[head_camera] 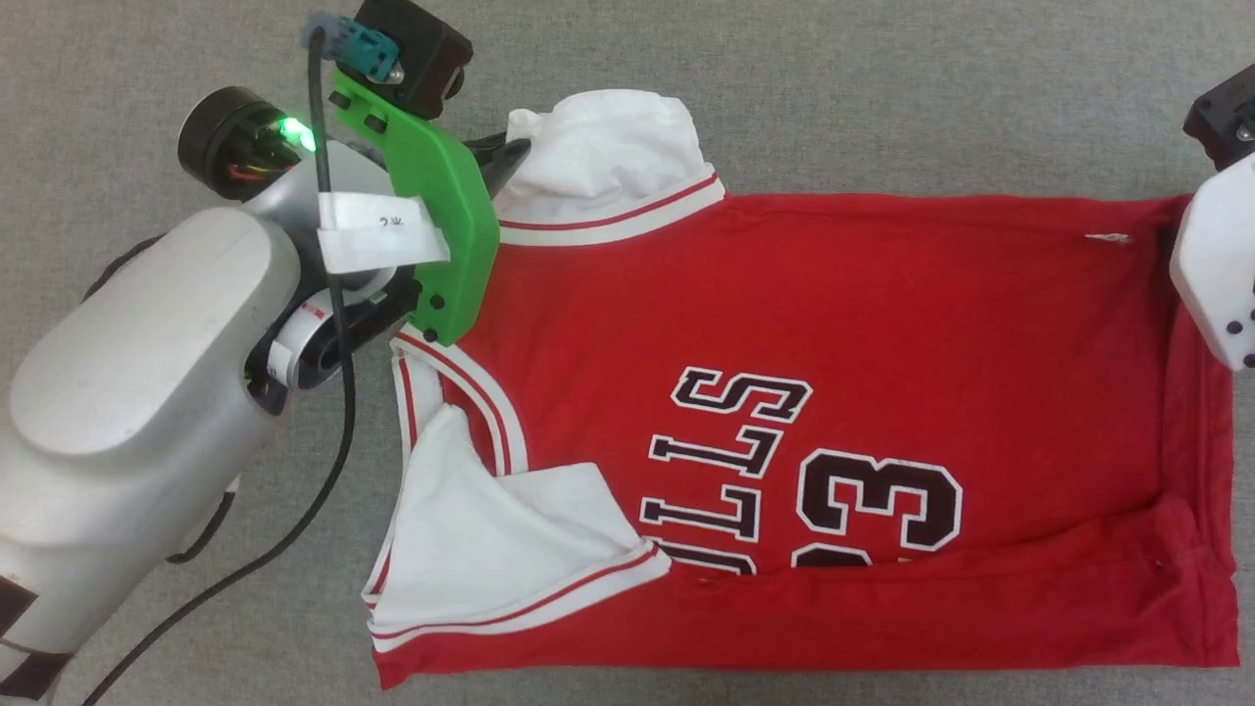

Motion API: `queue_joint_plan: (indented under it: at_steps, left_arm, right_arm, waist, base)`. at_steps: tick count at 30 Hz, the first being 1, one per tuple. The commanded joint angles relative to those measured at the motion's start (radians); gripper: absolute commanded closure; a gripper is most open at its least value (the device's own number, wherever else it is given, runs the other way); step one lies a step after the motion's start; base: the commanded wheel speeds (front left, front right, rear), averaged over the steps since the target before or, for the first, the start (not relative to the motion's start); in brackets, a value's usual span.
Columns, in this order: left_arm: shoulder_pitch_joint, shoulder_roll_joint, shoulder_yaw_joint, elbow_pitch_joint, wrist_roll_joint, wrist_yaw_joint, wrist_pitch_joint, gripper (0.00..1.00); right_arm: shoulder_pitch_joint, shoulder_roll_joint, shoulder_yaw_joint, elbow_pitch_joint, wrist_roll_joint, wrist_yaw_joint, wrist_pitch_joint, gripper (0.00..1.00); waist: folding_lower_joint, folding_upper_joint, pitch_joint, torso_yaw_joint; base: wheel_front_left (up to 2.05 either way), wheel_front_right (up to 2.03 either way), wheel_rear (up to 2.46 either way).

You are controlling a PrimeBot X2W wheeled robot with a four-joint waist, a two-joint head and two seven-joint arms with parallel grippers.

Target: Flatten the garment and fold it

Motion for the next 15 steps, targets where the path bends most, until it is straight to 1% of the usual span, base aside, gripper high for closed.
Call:
queue_joint_plan:
  at_steps: [1,4,5,10,15]
  left_arm:
    - [0.015,0.003,-0.002,-0.001,0.01,0.004,-0.007,1.0]
    - [0.02,0.008,0.001,0.005,0.009,0.007,-0.015,1.0]
    - [0.032,0.012,0.004,0.018,0.005,0.008,-0.027,1.0]
    - [0.065,0.016,0.01,0.042,-0.011,0.01,-0.054,1.0]
    - [0.109,0.027,0.019,0.042,-0.035,0.025,-0.072,1.0]
  right_arm:
    - [0.027,0.023,0.038,0.037,0.011,-0.001,0.001,1.0]
    - [0.022,0.024,0.047,0.048,0.03,-0.001,-0.032,1.0]
    - [0.023,0.032,0.042,0.061,0.048,-0.001,-0.078,1.0]
    - [0.038,0.047,0.017,0.059,0.1,-0.001,-0.162,1.0]
    - [0.09,0.052,-0.025,0.037,0.155,-0.001,-0.208,1.0]
  waist:
    - [0.0001,0.0,-0.001,0.001]
    - [0.0001,0.0,-0.015,-0.003]
    - [0.0001,0.0,-0.047,-0.009]
    - [0.0001,0.0,-0.125,-0.018]
    - [0.0001,0.0,-0.2,-0.019]
  base:
    - [0.0,0.0,0.0]
    - [0.0,0.0,0.0]
    - [0.0,0.0,0.0]
    - [0.0,0.0,0.0]
    - [0.0,0.0,0.0]
